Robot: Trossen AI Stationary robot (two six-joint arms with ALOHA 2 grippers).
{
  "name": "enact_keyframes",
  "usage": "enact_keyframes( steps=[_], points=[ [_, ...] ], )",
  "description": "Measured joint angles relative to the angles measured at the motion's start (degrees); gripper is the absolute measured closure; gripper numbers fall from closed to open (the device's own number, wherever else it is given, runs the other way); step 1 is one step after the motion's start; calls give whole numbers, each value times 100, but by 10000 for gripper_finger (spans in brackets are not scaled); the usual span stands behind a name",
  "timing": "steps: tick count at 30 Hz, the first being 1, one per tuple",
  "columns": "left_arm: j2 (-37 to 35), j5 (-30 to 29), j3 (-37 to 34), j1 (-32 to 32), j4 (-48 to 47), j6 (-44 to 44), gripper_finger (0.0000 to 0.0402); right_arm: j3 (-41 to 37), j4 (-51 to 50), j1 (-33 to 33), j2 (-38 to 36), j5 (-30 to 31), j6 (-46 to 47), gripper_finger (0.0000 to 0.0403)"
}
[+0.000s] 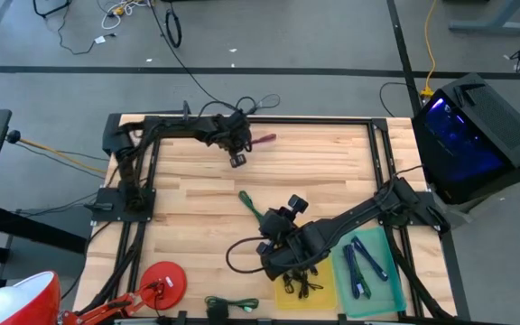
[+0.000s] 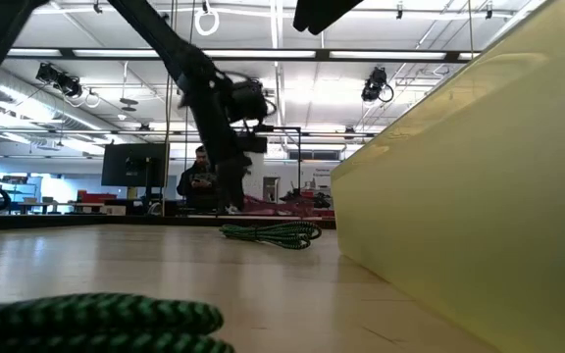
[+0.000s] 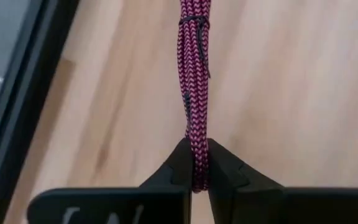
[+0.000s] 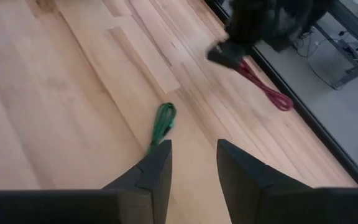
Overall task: Pick & Place USB Port
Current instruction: Put the red pattern charger cable into the blue bin
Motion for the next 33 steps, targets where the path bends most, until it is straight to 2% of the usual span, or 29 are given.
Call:
enact_keyframes(
  steps=[5,8,14,21,23,28,33],
  points=[
    [-826,389,0,-434,-1145,-435,379,0,-378,-116,0,46,32,276],
    [-1334,360,2,-965,-1842,-565,379,0,-846,-211,-20,193,316,276],
    [-2116,-431,4,-2531,-2285,-1024,379,0,-1002,-410,-37,185,187,276],
    [-2356,-1253,4,-3904,-2260,-1401,379,0,-193,-670,-37,79,-613,276],
    [-2360,-1509,4,-4142,-2230,-1475,379,0,371,-730,-37,-238,-1141,276],
    [-2362,-1672,4,-4403,-2127,-1511,379,0,1968,-884,-37,-1411,-2587,266],
    [-2362,-1676,4,-4481,-2130,-1513,379,0,2273,-1023,8,-1756,-3001,233]
  ],
)
